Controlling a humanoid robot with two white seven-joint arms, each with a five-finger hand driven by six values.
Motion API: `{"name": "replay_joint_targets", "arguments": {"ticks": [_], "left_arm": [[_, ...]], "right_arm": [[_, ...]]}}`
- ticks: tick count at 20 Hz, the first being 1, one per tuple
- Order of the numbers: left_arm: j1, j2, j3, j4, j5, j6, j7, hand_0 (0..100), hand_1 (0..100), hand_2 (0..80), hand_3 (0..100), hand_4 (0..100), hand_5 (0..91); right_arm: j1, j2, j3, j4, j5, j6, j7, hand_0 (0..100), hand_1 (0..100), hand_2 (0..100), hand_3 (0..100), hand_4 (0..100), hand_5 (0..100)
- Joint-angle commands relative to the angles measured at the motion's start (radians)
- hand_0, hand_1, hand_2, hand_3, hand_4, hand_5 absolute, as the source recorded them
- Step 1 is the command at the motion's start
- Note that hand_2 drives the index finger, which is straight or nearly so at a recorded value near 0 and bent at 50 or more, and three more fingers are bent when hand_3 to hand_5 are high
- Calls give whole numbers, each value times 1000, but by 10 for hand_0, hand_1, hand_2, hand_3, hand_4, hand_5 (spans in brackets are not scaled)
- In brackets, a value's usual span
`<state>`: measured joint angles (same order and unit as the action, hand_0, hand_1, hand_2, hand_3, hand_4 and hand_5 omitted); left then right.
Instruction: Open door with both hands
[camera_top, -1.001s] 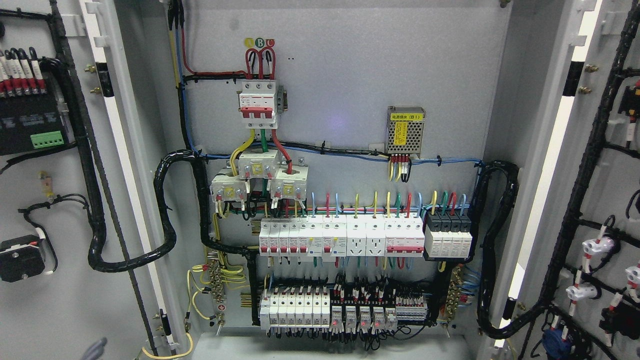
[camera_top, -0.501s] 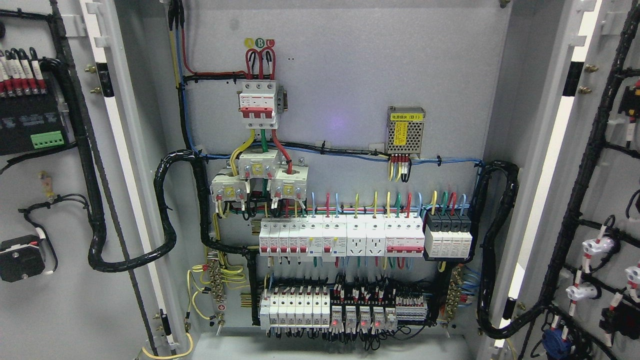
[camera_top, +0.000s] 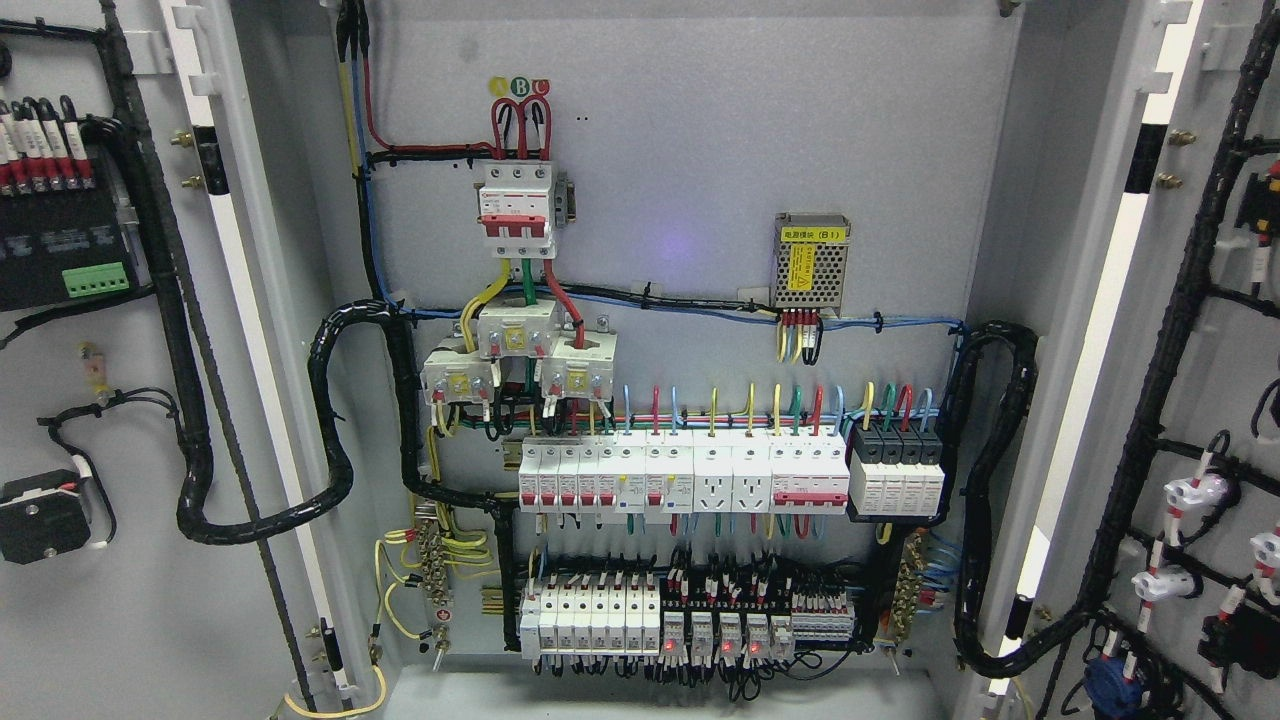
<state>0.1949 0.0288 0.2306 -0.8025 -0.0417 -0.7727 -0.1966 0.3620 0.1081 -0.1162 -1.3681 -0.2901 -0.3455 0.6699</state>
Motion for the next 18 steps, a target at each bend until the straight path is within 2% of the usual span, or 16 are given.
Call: {"name": "replay_joint_targets", "arguments": {"ticks": [1,3,4,6,8,10,13,18], "left_arm": [[-68,-32,42,827,28,17,-3,0,0,0,0,0,0],[-68,-33,67,829,29,229,-1,0,0,0,0,0,0],[-66,-32,69,829,31,301,-1,0,0,0,0,0,0],[-64,-26,69,832,31,377,-1,0,0,0,0,0,0],[-60,-10,70,838,31,430,-3,0,0,0,0,0,0],[-58,-1,69,839,29,511,-3,0,0,0,0,0,0],[-58,3,64,839,22,613,-3,0,0,0,0,0,0],[-58,-3,58,839,14,728,-3,0,0,0,0,0,0]], "right_arm": [[-185,-21,101,965,26,-1,-38,0,0,0,0,0,0],[-251,-33,105,1123,61,0,-131,0,0,0,0,0,0],[-274,-34,105,1180,98,2,-180,0,0,0,0,0,0],[-291,-37,104,1239,178,17,-269,0,0,0,0,0,0],[-287,-38,105,1247,222,71,-350,0,0,0,0,0,0],[-278,-39,107,1252,271,178,-406,0,0,0,0,0,0],[-273,-39,105,1253,383,313,-458,0,0,0,0,0,0],[-275,-31,105,1255,399,402,-619,0,0,0,0,0,0]]}}
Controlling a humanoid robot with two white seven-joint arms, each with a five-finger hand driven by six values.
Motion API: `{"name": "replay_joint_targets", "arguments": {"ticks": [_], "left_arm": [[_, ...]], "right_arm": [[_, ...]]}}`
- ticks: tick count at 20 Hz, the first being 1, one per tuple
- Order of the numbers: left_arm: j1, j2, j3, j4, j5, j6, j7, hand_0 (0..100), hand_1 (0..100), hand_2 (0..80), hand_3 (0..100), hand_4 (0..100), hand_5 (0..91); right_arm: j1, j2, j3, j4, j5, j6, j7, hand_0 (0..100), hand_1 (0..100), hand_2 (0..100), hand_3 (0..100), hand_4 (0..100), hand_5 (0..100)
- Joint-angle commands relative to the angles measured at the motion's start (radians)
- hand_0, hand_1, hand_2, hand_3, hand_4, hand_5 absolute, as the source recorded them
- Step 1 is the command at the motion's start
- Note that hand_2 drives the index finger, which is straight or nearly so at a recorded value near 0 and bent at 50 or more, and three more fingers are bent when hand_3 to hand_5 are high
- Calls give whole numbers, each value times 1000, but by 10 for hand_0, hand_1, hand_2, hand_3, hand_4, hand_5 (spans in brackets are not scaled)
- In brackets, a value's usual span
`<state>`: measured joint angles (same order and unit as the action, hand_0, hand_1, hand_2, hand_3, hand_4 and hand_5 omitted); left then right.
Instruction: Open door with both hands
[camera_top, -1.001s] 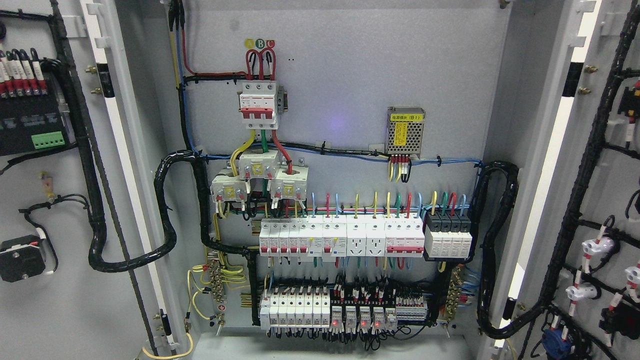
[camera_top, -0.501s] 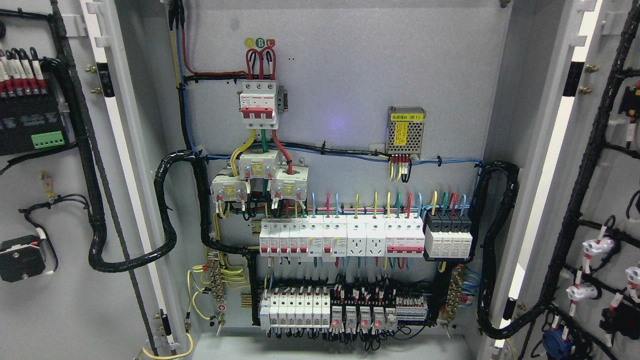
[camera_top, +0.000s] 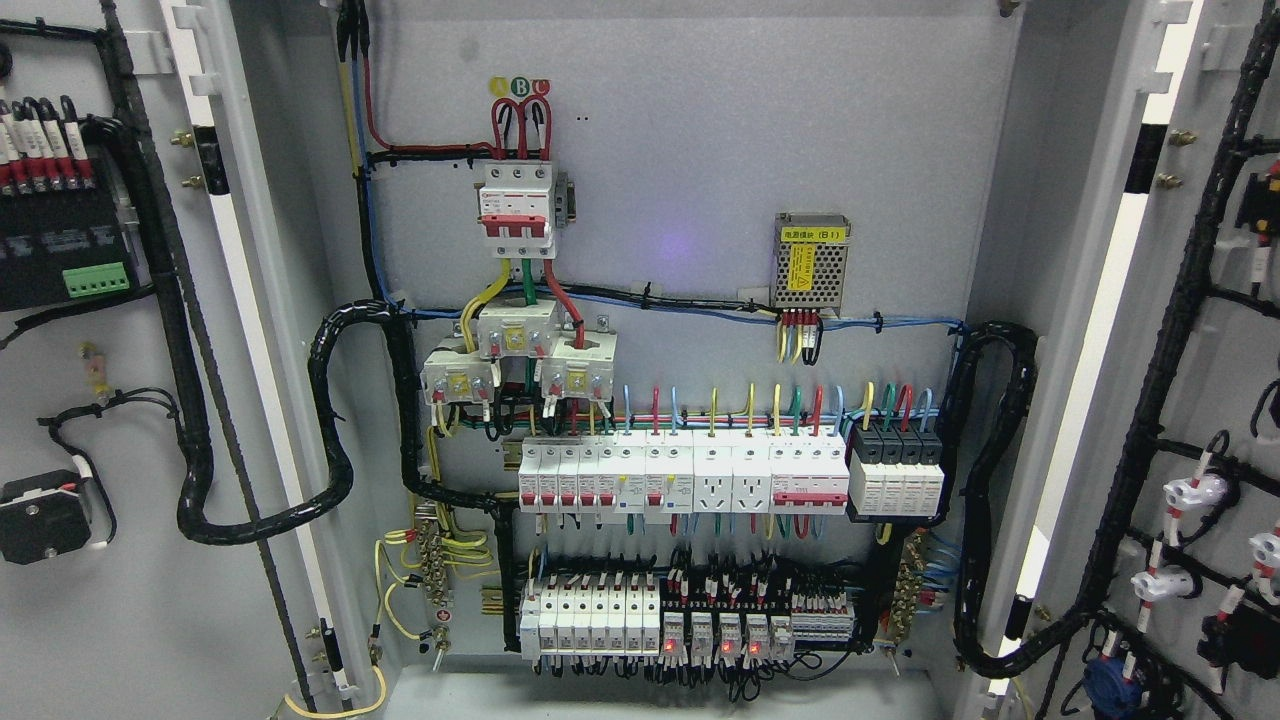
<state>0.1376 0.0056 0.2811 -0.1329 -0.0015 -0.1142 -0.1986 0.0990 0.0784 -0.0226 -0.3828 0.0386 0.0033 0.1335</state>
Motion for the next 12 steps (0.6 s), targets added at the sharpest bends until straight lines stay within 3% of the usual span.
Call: {"name": "replay_joint_targets", "arguments": {"ticks": [1,4,12], "left_arm": [[-1,20,7,168,-26,91,-1,0,0,0,0,0,0],[-3,17,3,164,-26,103,1,0,0,0,0,0,0],[-7,25,0,63,-14,87,7,0,0,0,0,0,0]], "right_arm": [[-12,6,12,271,70,64,-104,0,0,0,0,0,0],[-10,32,12,280,72,69,-144,0,0,0,0,0,0],[-8,27,3,312,64,78,-147,0,0,0,0,0,0]]}}
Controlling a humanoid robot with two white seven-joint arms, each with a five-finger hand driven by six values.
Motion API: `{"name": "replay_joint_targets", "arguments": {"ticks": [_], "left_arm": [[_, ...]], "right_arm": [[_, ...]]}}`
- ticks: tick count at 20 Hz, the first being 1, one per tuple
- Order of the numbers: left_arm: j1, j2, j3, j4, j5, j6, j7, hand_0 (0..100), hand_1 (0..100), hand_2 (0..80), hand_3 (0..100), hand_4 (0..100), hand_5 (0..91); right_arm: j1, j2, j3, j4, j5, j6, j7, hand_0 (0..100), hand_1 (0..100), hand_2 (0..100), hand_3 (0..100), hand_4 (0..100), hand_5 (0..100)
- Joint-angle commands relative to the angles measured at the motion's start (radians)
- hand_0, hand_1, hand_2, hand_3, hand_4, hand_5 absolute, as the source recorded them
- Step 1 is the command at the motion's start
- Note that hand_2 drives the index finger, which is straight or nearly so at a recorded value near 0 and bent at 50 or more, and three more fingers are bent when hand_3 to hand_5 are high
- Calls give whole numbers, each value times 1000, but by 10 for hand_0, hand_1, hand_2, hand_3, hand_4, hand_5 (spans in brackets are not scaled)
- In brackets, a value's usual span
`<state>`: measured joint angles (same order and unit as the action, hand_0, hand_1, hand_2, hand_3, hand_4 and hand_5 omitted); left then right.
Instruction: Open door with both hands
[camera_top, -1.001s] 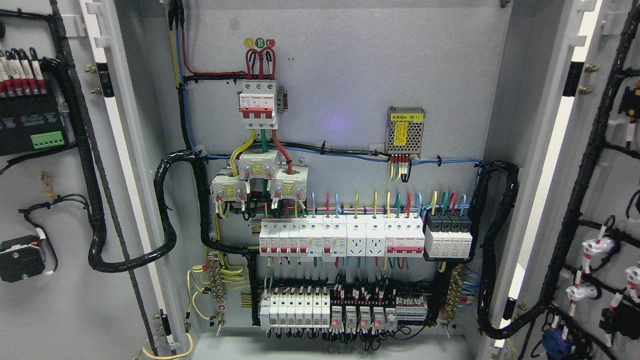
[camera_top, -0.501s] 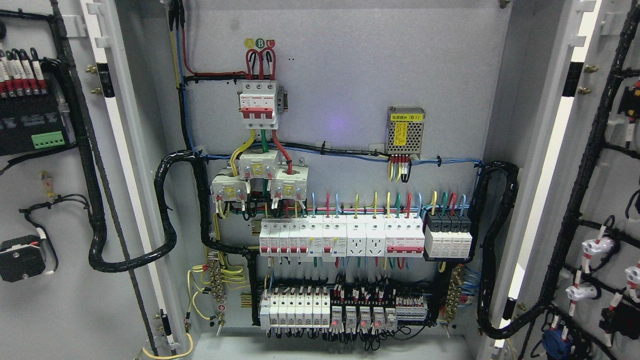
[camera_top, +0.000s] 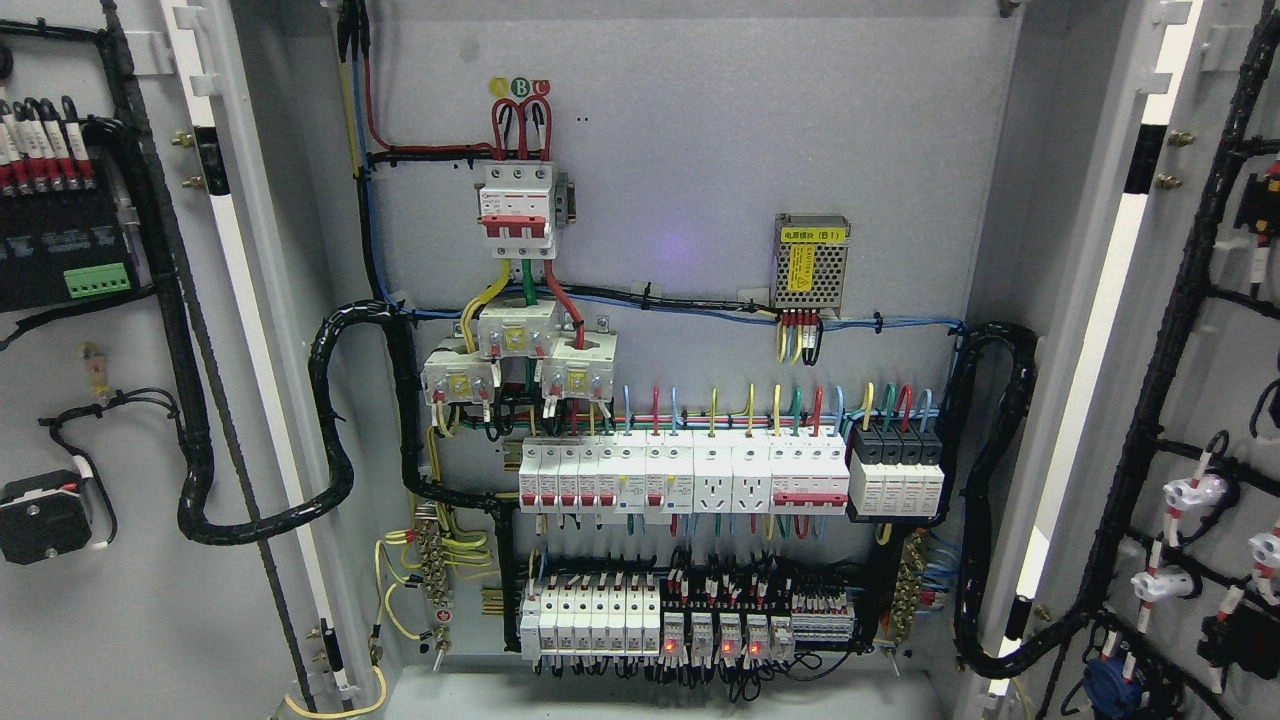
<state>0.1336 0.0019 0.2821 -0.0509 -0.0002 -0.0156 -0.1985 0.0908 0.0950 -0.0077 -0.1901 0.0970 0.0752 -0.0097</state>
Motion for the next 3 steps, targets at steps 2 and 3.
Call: {"name": "replay_joint_targets", "arguments": {"ticks": [2,3], "left_arm": [[-6,27,-11,-36,-14,-13,5,0,0,0,0,0,0],[-6,26,-11,-38,-14,-14,7,0,0,0,0,0,0]], "right_arm": [[0,8,-14,123,6,12,-6,0,0,0,0,0,0],[0,8,-14,123,6,24,-6,0,0,0,0,0,0]]}}
